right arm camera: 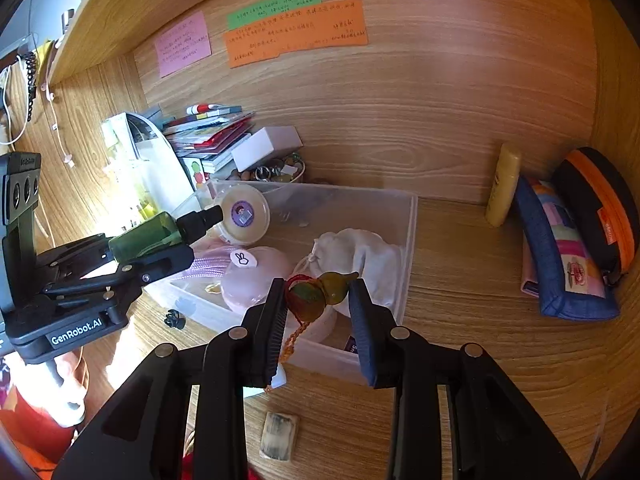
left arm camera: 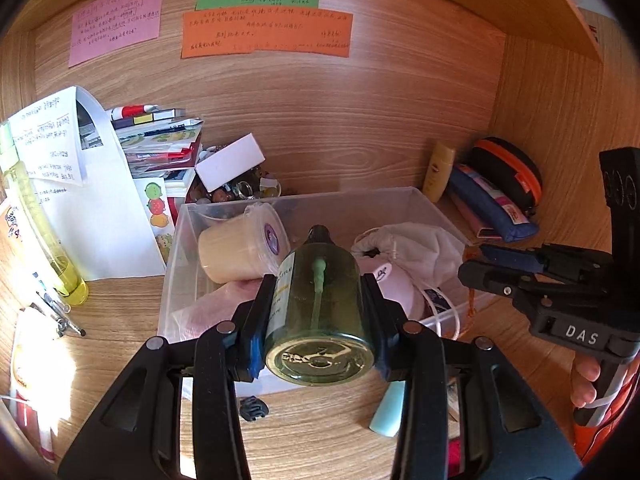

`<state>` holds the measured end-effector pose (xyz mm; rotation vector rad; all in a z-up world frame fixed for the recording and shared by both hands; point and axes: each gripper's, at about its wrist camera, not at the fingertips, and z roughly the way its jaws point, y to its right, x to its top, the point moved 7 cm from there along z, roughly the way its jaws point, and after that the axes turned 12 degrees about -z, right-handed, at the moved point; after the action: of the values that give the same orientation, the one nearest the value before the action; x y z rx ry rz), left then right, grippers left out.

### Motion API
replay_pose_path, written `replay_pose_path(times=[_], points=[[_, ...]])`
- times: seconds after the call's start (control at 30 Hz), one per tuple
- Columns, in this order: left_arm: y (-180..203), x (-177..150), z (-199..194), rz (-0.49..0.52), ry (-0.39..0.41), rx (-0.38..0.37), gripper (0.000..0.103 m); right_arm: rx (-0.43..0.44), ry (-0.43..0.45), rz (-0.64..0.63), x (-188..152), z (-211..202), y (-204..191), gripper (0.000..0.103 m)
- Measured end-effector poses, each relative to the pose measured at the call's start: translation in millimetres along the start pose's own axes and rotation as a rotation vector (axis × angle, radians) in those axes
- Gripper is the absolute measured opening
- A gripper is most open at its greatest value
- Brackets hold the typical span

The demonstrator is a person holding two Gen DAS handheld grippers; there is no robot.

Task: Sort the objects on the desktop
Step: 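Carry the green bottle and amber pendant over the clear box and release both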

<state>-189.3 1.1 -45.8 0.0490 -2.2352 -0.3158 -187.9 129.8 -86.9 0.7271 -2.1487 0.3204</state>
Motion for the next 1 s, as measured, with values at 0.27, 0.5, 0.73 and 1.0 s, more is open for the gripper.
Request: replay_pose_path(times=[0.27, 0.5, 0.73, 1.0], points=[[-1, 0, 20, -0.011, -0.043, -0.013, 0.041, 0.013, -0.036, 0.01, -8, 12, 1, 0.029], [-1, -3, 25, -0.007, -0.048, -0.014, 0.041, 0.018, -0.046, 0.019, -12, 14, 2, 0.029], [1, -1, 20, -0.009, -0.043, -0.031, 0.048, -0.003, -0.043, 0.007, -11, 15, 0, 0.033], [10, 1, 4, 0.02, -0.007, -0.038, 0.053, -0.036, -0.047, -0.023, -10, 14, -4, 0.054]])
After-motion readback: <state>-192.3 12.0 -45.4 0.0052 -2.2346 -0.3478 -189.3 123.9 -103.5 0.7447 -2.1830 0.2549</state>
